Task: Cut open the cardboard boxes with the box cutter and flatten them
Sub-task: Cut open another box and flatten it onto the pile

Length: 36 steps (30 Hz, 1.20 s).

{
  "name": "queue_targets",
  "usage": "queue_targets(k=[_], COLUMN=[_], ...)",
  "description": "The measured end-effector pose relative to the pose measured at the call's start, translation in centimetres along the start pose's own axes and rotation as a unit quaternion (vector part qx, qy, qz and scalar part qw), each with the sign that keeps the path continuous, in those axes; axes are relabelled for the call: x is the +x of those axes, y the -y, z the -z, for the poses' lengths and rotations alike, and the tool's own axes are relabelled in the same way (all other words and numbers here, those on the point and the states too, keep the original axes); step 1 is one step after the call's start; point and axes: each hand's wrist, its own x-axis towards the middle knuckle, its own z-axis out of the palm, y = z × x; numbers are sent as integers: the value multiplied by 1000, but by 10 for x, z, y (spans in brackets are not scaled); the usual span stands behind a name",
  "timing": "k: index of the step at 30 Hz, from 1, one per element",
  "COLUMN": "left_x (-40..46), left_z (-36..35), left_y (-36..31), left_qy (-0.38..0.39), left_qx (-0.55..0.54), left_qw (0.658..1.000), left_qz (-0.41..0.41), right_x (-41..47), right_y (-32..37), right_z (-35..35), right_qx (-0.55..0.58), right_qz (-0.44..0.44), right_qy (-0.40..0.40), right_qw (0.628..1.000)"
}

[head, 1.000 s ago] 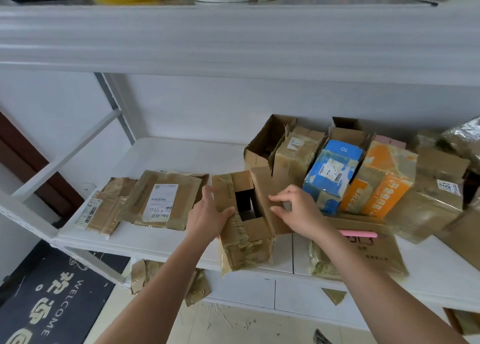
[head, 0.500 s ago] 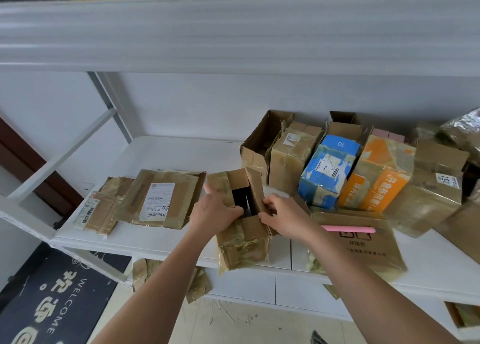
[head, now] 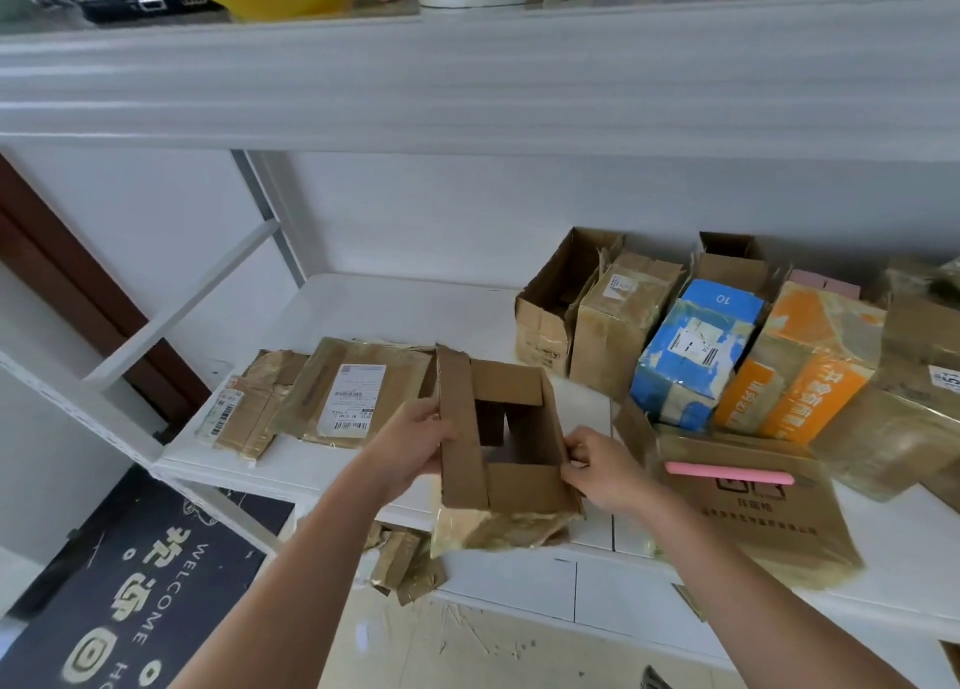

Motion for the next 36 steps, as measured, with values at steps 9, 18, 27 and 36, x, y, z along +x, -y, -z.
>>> queue_targets(k=[9,18,27,36], left_x=[-1,3,9,8], left_z=[15,-2,-22,7], left_y=[-2,4,15,25], left_qy=[-2,-73,-47,-330], left_qx=[-130,-286,-360,69], left_qw=[991,955,931,939], left_qz=[-20,-30,-28,-67], right_x=[-8,-26,-28,-26], right_y=[39,62,50,33], right_z=[11,12,-2,5], right_qx=[-18,27,255,119], right_qz=[104,192,21,26], right_qy=[-33,-245,-299,-280], right_qw=[994,950,919,952])
